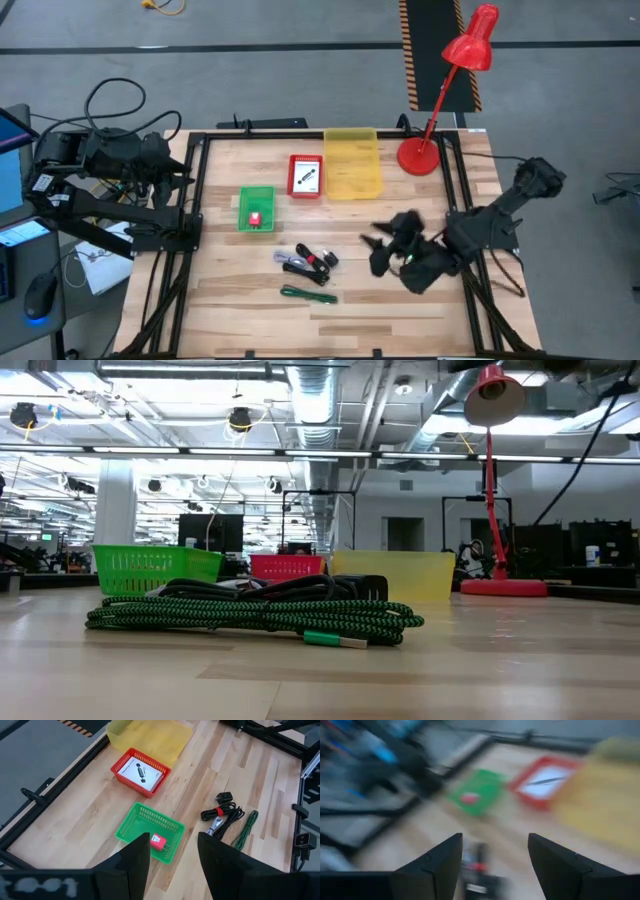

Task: Pick and place items into bin
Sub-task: Put the black charger adapter into the green bin

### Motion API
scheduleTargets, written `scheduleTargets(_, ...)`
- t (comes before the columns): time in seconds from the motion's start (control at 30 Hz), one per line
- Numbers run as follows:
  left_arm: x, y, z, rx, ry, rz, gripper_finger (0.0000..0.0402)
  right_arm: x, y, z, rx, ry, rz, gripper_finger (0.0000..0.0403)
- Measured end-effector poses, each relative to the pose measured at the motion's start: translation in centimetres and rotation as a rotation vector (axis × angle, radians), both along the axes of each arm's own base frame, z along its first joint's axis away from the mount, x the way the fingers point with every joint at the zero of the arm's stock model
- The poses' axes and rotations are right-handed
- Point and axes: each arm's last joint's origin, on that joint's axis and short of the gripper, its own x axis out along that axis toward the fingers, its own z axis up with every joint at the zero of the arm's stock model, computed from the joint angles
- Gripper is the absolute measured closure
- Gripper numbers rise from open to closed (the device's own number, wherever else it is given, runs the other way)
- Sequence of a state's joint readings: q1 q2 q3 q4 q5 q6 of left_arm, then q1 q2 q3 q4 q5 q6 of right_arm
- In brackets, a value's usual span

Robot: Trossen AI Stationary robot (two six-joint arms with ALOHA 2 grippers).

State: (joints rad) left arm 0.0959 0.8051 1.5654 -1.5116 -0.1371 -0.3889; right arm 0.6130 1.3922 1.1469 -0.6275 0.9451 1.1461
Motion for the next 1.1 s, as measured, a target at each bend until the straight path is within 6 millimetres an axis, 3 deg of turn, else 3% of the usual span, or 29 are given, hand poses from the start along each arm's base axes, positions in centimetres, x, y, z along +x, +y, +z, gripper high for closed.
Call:
scheduleTargets(0.13,0.0,0.0,0.0,0.003,0.001,-0.002,0.0248,3.0,-0.4,-2.5,0.141,-0.21,0.17,0.0184)
scheduleTargets(0.27,0.0,0.0,0.0,0.011,0.002,-0.002,0.0248,5.2,-1.0,-1.8,0.209,-0.292,0.44,0.0184)
scheduleTargets(0.43,0.0,0.0,0.0,0.011,0.004,-0.004,0.0248,6.6,-0.5,-1.6,0.195,-0.286,0.569,0.0184)
scheduleTargets(0.73,-0.1,0.0,-0.1,0.009,0.009,-0.001,0.0248,8.4,0.6,-2.4,0.06,-0.26,0.626,0.0184)
scheduleTargets(0.9,-0.1,0.0,-0.1,0.003,0.009,0.004,0.0248,8.7,-0.9,-3.9,0.184,-0.087,0.517,0.0184)
scheduleTargets(1.1,-0.1,0.0,-0.1,0.005,0.01,0.002,0.0248,7.8,-3.6,-6.3,0.293,0.2,0.311,0.0184)
